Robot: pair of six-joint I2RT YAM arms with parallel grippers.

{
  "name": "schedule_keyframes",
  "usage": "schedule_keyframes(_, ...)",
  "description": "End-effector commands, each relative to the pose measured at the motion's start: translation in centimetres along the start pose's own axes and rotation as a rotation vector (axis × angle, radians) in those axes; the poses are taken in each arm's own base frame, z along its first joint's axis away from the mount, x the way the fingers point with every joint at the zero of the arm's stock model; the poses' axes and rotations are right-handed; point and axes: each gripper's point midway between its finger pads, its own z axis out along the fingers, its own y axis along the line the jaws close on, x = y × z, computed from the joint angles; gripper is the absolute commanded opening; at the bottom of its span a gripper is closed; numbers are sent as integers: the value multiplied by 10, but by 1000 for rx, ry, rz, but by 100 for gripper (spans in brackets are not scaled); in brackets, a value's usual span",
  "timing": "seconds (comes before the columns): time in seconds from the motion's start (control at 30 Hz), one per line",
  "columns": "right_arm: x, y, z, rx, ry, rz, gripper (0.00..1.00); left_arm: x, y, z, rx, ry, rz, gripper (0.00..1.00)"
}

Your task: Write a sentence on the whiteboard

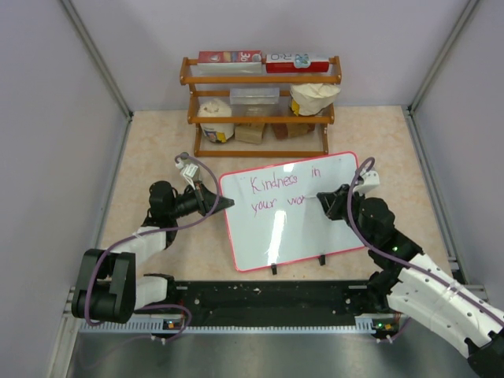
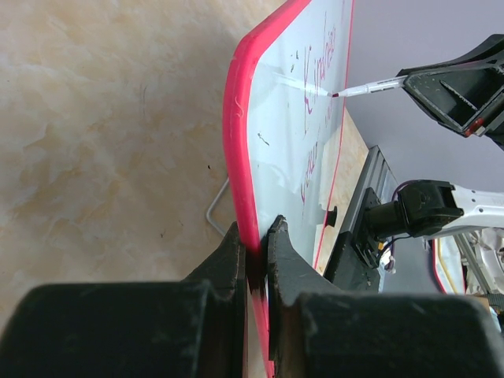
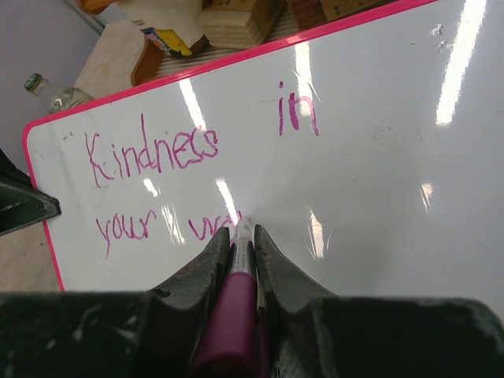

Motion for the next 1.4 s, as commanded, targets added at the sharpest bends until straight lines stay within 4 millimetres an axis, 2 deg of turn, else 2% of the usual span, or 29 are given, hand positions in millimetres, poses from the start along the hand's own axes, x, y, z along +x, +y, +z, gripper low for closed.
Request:
schedule_keyframes(0.0, -18, -12, 1, 78, -47, -30, 0, 1, 35, 1, -131, -33, 157, 0)
schedule_keyframes(0.77, -4, -15, -7, 58, -10, -37, 0, 2, 35, 0, -133, -33, 157, 0)
schedule_keyframes(0.97, -24, -5, -16, 18, -78, -4, 0, 1, 35, 1, -133, -35, 160, 0)
schedule_keyframes(1.1, -38, -6, -23, 24, -133, 16, 0, 1, 35, 1, -132, -34, 160, 0)
schedule_keyframes(1.37, -38, -6, -15, 37, -111, -2, 0, 1, 35, 1, -132, -34, 159, 0)
